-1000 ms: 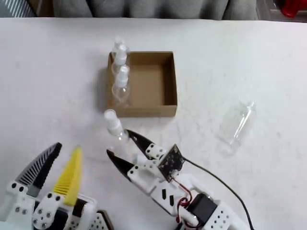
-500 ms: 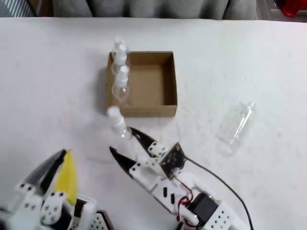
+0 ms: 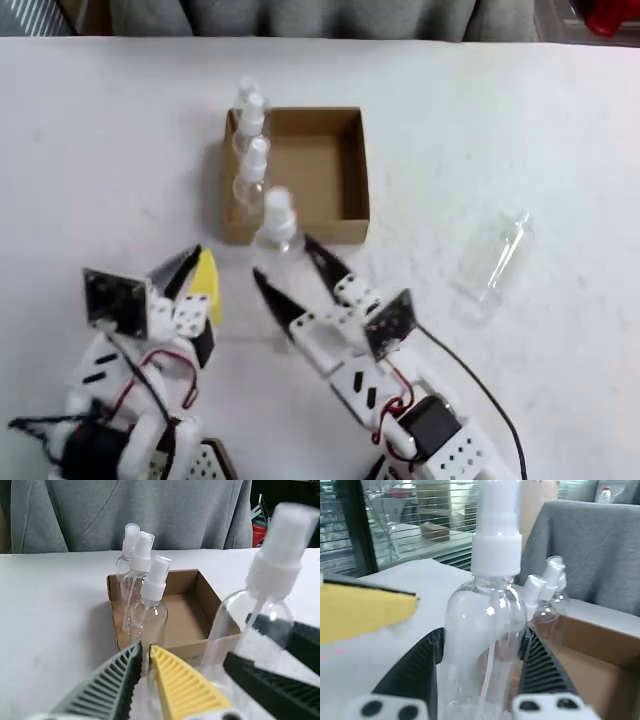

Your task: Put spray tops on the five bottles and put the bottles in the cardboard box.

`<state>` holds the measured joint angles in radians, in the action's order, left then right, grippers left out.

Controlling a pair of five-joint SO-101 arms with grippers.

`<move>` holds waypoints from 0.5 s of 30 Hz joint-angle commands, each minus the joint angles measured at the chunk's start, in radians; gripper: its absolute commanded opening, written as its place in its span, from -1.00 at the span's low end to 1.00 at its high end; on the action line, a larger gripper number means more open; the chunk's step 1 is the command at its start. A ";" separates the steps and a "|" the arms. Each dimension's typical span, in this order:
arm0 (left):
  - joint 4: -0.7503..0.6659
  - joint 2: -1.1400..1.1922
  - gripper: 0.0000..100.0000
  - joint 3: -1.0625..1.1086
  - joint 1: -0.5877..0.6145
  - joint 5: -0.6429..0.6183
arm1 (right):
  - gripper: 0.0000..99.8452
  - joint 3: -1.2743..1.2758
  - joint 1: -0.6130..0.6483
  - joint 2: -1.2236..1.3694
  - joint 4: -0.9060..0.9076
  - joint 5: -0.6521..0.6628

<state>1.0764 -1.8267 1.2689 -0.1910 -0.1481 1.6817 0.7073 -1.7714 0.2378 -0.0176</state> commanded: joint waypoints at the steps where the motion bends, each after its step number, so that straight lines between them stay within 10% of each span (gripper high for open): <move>1: -0.086 0.002 -0.95 0.063 0.007 0.000 | -0.97 -0.046 -0.096 -0.012 -0.039 0.011; 15: -0.213 0.002 -0.95 0.232 -0.005 0.000 | -0.97 -0.290 -0.150 0.027 -0.157 0.012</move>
<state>0.8968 -1.8082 1.5129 -0.1910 -0.1481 1.4745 0.5646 -1.7714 0.1657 -0.0176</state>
